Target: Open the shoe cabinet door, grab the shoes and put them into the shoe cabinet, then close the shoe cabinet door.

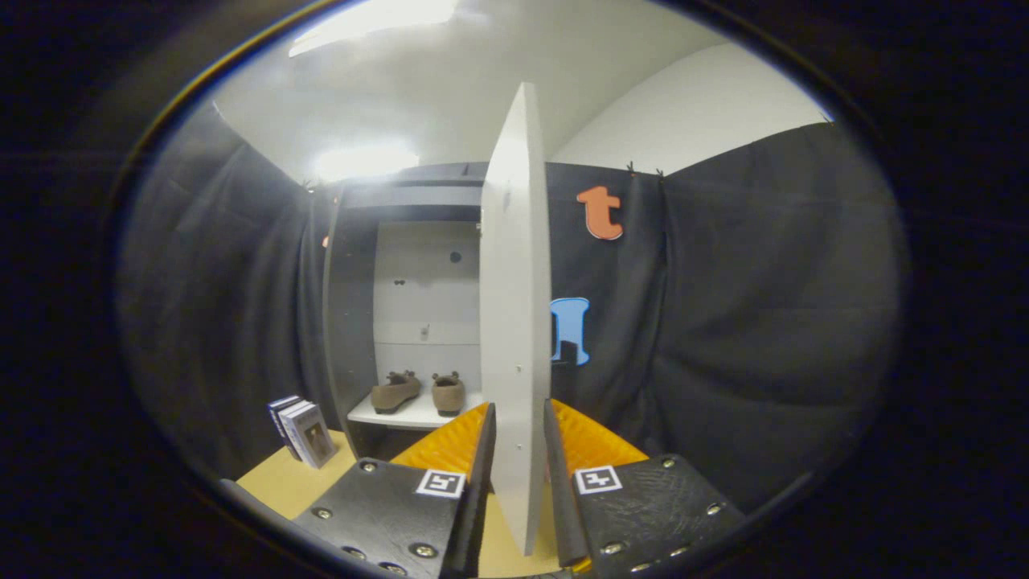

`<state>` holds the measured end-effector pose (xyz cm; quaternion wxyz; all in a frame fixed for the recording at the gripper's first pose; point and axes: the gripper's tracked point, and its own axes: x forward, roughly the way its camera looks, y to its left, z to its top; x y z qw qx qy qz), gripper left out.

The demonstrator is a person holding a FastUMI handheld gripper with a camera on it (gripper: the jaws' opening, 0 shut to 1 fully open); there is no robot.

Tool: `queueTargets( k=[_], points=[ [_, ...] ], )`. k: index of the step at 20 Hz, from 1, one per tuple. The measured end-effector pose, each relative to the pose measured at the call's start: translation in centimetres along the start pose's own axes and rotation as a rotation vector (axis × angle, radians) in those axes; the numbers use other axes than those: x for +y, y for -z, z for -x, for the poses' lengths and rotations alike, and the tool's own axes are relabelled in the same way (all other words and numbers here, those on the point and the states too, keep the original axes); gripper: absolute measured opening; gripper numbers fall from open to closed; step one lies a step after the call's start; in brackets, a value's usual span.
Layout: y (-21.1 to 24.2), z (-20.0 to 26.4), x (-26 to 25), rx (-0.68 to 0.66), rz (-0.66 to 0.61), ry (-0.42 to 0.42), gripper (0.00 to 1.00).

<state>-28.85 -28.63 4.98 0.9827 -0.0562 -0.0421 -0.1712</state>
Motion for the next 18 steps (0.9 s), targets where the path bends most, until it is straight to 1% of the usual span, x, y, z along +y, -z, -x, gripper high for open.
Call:
queueTargets(
  k=[2,3,5,6,7,9,11,13,14,15,18],
  points=[
    [0.5,-0.9,-1.4,0.002,0.002,0.026,0.36],
    [0.5,-1.1,-2.2,0.005,0.004,0.038,0.49],
    [0.6,-1.8,-3.5,0.016,0.006,0.051,0.56],
    [1.0,-2.4,-4.1,0.025,0.007,0.060,0.61],
    [1.3,-2.9,-4.6,0.034,0.006,0.068,0.73],
    [2.1,-4.0,-5.1,0.058,-0.004,0.064,0.79],
    [3.2,-5.0,-4.9,0.089,-0.016,0.046,0.79],
    [4.2,-6.0,-4.5,0.117,-0.016,0.024,0.87],
    [4.5,-6.2,-4.3,0.130,-0.014,0.012,0.87],
    [4.7,-6.2,-4.4,0.133,-0.011,0.022,0.88],
    [4.4,-6.4,-4.1,0.123,-0.037,0.003,0.86]
  ],
)
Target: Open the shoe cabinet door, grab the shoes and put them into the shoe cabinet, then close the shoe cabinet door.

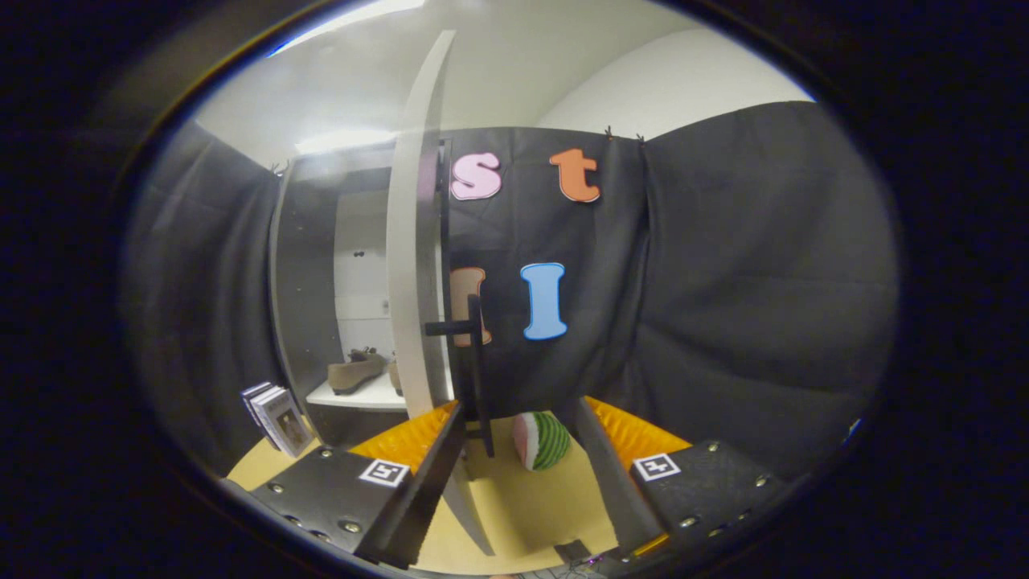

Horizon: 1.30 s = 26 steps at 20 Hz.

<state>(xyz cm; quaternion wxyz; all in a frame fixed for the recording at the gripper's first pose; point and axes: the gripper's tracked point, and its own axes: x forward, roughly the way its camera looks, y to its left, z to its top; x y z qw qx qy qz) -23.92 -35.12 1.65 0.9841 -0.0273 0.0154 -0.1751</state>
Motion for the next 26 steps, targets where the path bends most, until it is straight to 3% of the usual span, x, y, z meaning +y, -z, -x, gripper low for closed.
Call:
queueTargets(
  k=[7,15,26],
  points=[
    [-0.7,0.9,2.2,0.011,-0.032,-0.135,0.87],
    [1.3,-0.2,13.1,0.018,-0.027,-0.360,0.87],
    [4.0,-3.2,24.6,0.098,-0.069,-0.501,0.87]
  ],
)
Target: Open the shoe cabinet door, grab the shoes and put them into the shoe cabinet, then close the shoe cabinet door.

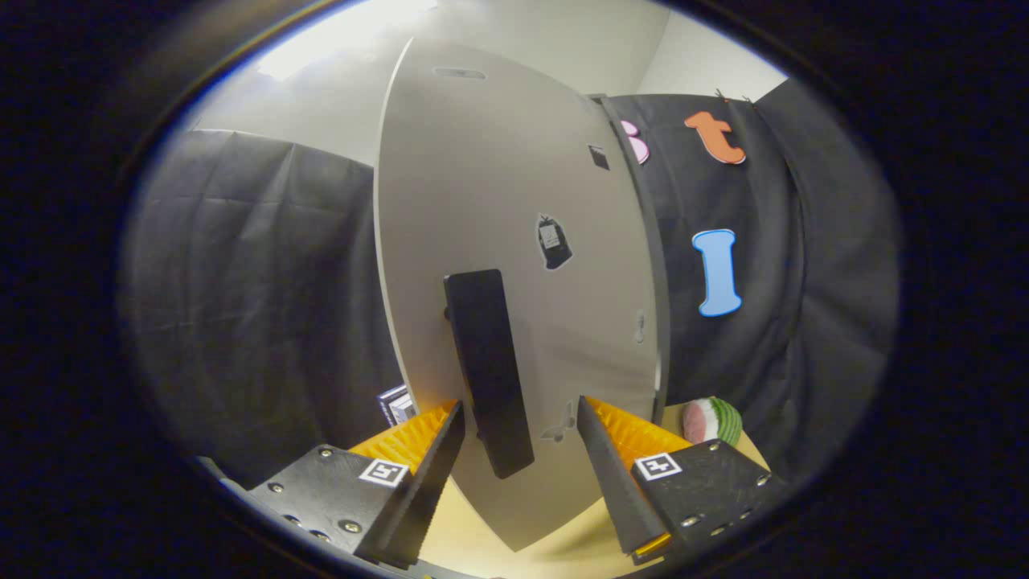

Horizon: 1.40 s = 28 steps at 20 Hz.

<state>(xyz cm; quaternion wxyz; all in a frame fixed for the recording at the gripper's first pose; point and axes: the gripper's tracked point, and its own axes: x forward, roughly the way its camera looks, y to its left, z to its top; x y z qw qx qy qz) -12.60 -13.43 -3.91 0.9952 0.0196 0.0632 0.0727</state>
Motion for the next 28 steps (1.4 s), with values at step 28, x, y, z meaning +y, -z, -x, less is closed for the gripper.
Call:
queueTargets(
  k=[28],
  points=[
    [1.5,-18.6,7.7,-0.001,-0.043,-0.024,0.99]
  ],
)
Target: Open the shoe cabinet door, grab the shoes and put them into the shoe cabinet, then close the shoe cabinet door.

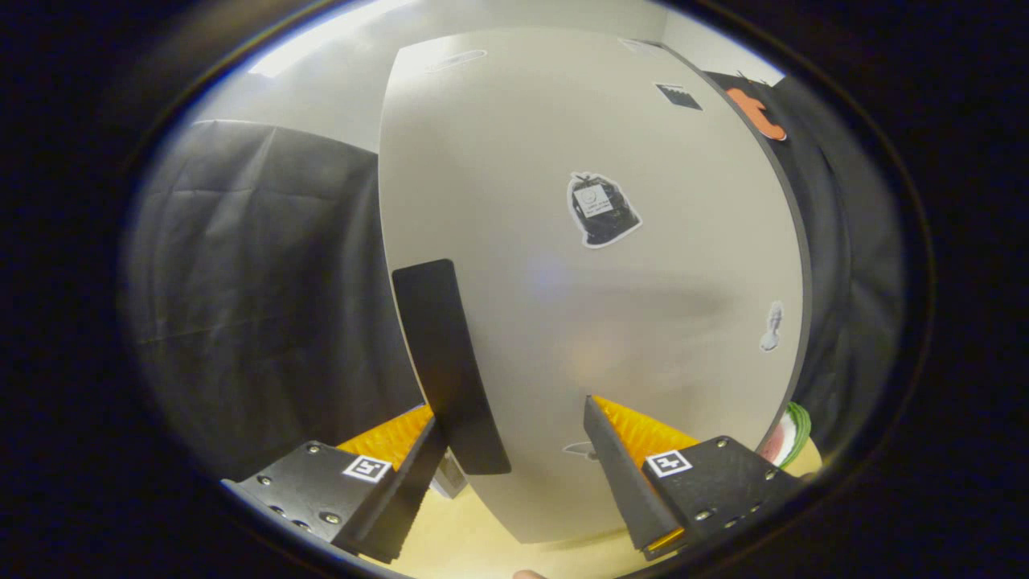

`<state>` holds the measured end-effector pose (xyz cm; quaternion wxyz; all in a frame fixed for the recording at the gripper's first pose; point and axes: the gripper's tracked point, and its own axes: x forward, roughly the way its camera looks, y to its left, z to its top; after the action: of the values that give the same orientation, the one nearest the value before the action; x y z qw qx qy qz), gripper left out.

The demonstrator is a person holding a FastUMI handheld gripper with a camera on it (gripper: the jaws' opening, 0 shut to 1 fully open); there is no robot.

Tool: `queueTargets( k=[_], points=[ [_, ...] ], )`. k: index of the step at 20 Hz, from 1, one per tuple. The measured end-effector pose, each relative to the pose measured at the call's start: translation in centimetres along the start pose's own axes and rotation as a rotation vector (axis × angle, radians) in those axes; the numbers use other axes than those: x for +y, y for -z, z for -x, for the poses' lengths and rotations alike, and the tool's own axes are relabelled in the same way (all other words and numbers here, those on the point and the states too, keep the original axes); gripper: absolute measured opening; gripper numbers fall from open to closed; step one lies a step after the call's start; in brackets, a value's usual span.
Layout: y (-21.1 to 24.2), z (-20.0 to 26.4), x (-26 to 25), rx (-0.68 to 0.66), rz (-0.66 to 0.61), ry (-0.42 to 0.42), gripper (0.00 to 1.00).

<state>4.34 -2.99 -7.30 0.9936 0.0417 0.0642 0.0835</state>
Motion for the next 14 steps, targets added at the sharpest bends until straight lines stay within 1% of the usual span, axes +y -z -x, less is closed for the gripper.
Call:
queueTargets(
  k=[7,14],
  points=[
    [0.6,-2.9,0.6,-0.020,-0.016,0.053,0.99],
    [0.9,-4.2,0.8,-0.052,-0.013,0.119,0.99]
  ],
)
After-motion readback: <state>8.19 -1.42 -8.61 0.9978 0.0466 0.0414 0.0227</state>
